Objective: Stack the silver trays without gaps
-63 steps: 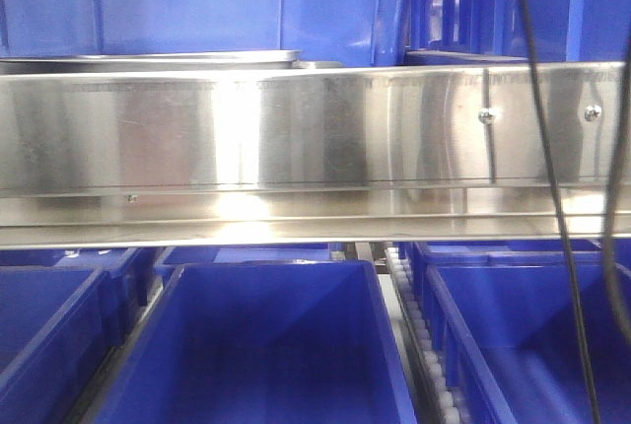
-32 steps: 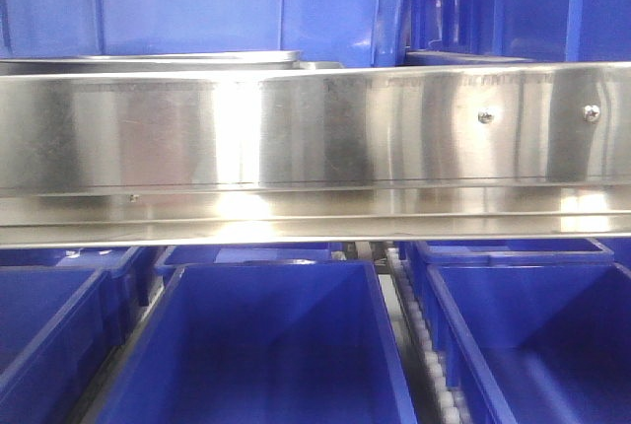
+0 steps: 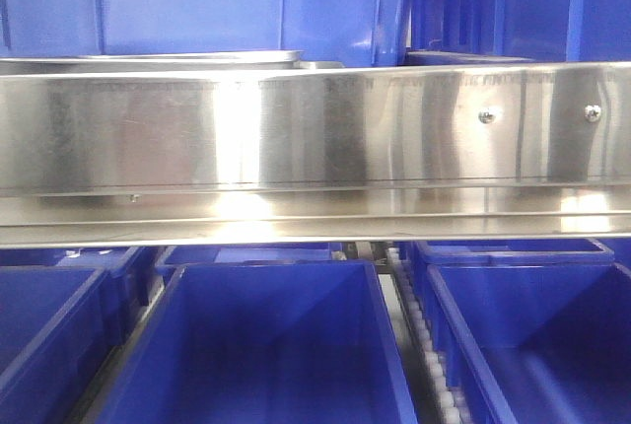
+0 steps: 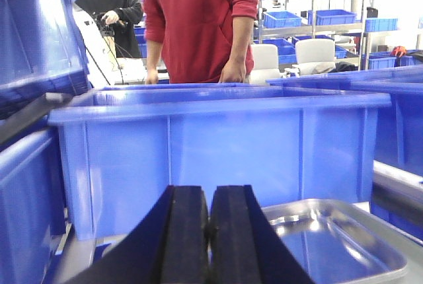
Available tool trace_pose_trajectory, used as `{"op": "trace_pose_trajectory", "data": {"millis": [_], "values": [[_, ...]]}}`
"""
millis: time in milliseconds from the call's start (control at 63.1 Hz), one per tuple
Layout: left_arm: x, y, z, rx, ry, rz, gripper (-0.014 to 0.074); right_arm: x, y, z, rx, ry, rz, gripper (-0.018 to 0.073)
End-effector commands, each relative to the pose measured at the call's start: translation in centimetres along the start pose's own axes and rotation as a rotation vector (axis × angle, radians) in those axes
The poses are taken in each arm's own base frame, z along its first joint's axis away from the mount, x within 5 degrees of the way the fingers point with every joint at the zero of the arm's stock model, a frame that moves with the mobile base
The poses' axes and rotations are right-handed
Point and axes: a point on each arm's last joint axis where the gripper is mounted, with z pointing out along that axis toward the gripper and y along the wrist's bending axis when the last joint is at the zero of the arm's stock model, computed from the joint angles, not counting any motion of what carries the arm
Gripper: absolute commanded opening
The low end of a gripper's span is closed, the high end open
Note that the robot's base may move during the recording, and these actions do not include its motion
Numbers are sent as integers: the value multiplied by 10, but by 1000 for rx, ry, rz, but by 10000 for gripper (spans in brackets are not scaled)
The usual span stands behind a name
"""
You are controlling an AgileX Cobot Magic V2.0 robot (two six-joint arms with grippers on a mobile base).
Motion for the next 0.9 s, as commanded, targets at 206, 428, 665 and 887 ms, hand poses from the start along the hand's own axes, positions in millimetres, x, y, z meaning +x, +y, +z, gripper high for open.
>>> {"op": "trace_pose_trajectory", "data": {"millis": [206,428,665,887], "values": [[-4,0,-4,2,-46,-3,5,-3,-1,-2,-4,-22,-18,-80],[-4,0,-3,0,-45,-3,5,-3,-1,-2,-4,-22,-18,-80],[-8,-1,-4,6,-89,-3,5,-3,-1,-2,-4,-22,-18,-80],[1,11,-20,-114,33,-58,5,-3,-1,-2,-4,-22,-18,-80]]}}
